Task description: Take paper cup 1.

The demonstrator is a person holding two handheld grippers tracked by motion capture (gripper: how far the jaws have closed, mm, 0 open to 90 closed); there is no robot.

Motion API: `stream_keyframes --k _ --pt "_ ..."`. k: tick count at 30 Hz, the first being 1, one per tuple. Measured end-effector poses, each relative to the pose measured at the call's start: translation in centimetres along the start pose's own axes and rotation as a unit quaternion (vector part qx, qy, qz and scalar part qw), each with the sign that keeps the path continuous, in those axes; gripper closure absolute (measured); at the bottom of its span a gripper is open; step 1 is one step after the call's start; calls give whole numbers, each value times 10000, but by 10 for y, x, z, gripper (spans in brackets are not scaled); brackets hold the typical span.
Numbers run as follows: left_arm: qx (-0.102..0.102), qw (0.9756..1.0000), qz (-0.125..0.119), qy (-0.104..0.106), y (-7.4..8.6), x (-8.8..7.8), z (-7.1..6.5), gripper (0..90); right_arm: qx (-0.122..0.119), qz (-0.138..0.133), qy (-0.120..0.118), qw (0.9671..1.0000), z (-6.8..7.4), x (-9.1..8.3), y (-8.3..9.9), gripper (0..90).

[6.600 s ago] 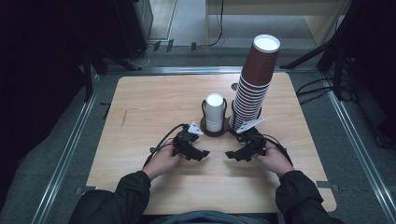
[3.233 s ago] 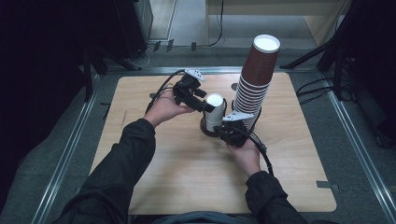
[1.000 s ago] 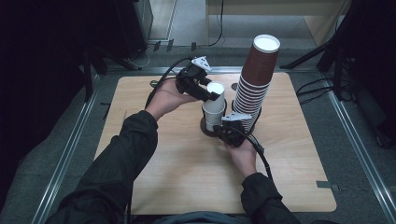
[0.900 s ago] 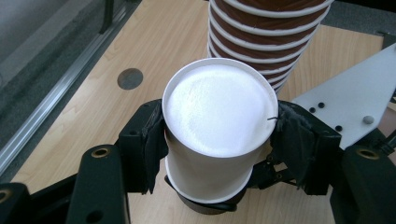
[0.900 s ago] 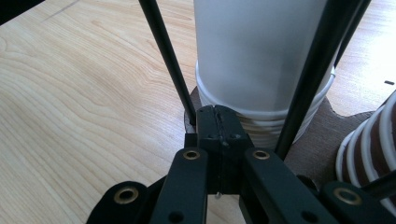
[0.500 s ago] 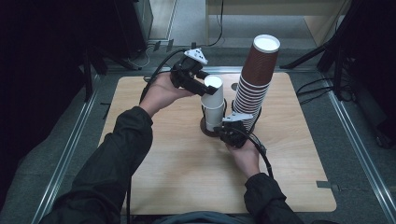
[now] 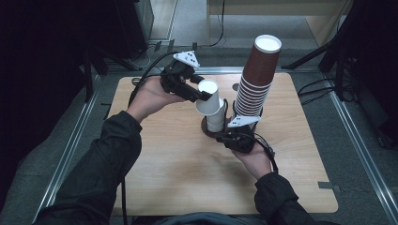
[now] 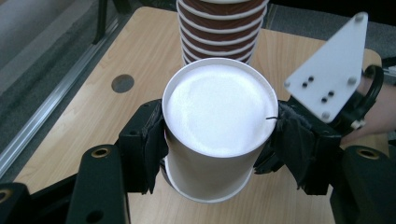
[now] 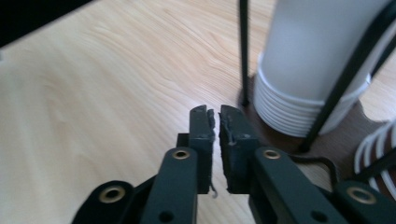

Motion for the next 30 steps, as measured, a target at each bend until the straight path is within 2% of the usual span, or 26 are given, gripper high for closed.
stream_keyframes --k 3,5,8,12,17,20,22,24,26,30 --pt "-11 10000 -14 10 4 -2 -2 365 -40 -67 -454 9989 0 -6 -2 677" --pt "-42 10000 -48 75 9 -6 -4 364 -75 81 -519 9986 -1 -8 0 615" --pt "-65 9998 -95 143 13 -9 -5 365 95 199 -835 9963 -3 -8 1 523" --pt "-73 9998 -80 161 23 -10 -7 365 -195 212 -883 9957 1 -10 -1 421" --pt "-139 9996 -67 215 38 -13 -12 365 -392 246 -1114 9927 6 -14 -2 406" --pt "-143 9996 -115 220 43 -16 -17 365 -460 275 -1151 9919 8 -15 -1 392" --pt "-133 9996 -142 200 48 -18 -22 365 -380 290 -1254 9910 8 -17 1 357" --pt "-157 9995 -161 240 53 -18 -24 365 -409 287 -1243 9910 8 -17 1 349" --pt "-176 9994 -126 256 61 -18 -28 365 -342 248 -1276 9909 7 -17 2 337" --pt "-237 9991 -164 297 72 -16 -32 364 -295 163 -1402 9896 7 -18 0 304"
Point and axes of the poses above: each handheld gripper's, and its own axes: x roughly forward along the jaws, y roughly out of its underside, z roughly to its left, the point moved 1 cm from there along x, roughly forward along the jaws, and after that the axes turned 11 degrees about -z, right-handed, at the moved point
